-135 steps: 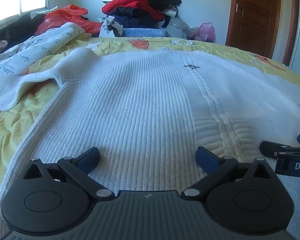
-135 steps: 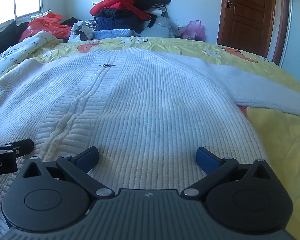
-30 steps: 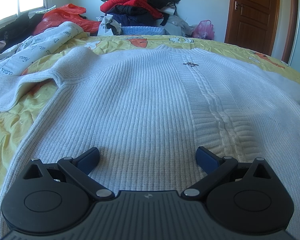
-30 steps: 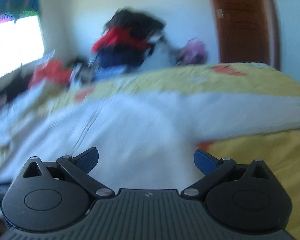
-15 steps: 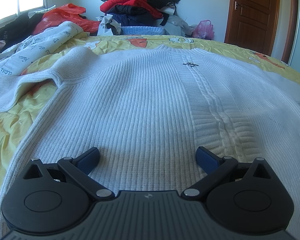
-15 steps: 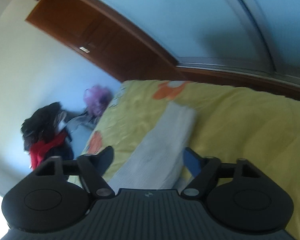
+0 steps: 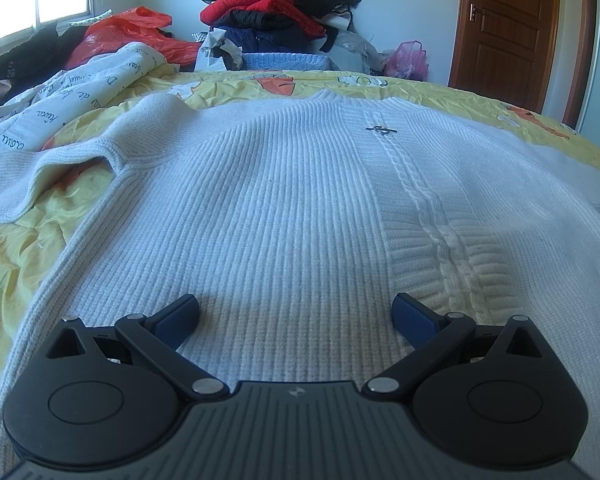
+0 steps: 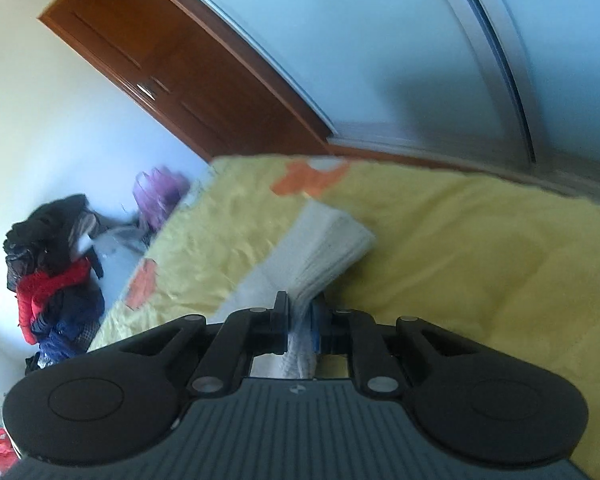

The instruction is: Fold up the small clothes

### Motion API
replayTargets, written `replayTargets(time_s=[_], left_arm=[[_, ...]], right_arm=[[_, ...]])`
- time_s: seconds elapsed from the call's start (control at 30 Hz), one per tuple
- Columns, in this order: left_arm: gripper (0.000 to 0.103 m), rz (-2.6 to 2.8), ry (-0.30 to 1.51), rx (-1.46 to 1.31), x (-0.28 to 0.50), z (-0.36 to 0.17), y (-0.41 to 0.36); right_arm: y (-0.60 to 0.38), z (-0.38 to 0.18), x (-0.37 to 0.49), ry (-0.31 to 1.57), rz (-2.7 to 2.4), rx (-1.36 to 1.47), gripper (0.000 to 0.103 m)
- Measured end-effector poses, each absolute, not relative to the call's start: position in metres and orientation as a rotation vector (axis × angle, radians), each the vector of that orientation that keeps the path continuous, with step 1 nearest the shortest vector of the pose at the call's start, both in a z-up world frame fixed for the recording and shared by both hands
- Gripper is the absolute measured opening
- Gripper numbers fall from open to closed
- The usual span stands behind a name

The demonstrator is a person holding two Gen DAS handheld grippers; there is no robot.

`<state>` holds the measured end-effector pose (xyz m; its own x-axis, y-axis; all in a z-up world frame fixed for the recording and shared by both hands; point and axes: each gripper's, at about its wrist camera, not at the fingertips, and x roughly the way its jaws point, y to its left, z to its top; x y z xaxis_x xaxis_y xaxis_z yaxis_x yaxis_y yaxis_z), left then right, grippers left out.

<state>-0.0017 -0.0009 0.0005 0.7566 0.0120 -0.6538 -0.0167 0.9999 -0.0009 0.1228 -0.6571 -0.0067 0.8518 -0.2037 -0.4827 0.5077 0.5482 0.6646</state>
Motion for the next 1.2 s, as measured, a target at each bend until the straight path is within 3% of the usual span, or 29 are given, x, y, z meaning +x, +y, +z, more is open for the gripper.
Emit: replayTargets(time_s=[0.17,0.33,0.53,0.6,0.67,0.73,0.9,1.1,1.2], left_arm=[[0.103,0.017,0.713,-0.005,-0.002,0.001,-0.001],[0.103,0.016,0.713,-0.006,-0.001,0.001,-0.001],[0.103,0.016,0.713,-0.005,-0.001,0.001,-0.001],[0.103,0.015,0.712,-0.005,-0.002,0.000,-0.001],[0.103,0.012,0.706,-0.017,-0.003,0.001,-0.001],[0.103,0.005,0.697,-0.038,-0.003,0.002,-0.001],[0.103,0.018,0.692,-0.147,0.005,0.013,0.000],[0.103,-0.197,0.803,-0.621,0.065,0.031,0.002],[0.103,-0.200,0.836,-0.710,0.100,0.022,-0.011]], right_arm=[[-0.578,0.047,0.116,0.239,-0.225,0.773,0.015],[-0.429,0.086,0.131,0.241,0.153,0.623,0.015],[-0.268,0.045,0.160,0.447,0.387,0.450,0.015],[-0.241,0.022,0.169,0.520,0.362,0.370,0.025],[-0.229,0.009,0.161,0.562,0.323,0.336,0.043],[-0.237,0.012,0.143,0.536,0.327,0.367,0.050],[-0.279,0.019,0.095,0.494,0.385,0.440,0.051],[-0.307,-0.009,0.086,0.546,0.373,0.527,0.053],[-0.311,-0.011,0.087,0.521,0.390,0.550,0.066]])
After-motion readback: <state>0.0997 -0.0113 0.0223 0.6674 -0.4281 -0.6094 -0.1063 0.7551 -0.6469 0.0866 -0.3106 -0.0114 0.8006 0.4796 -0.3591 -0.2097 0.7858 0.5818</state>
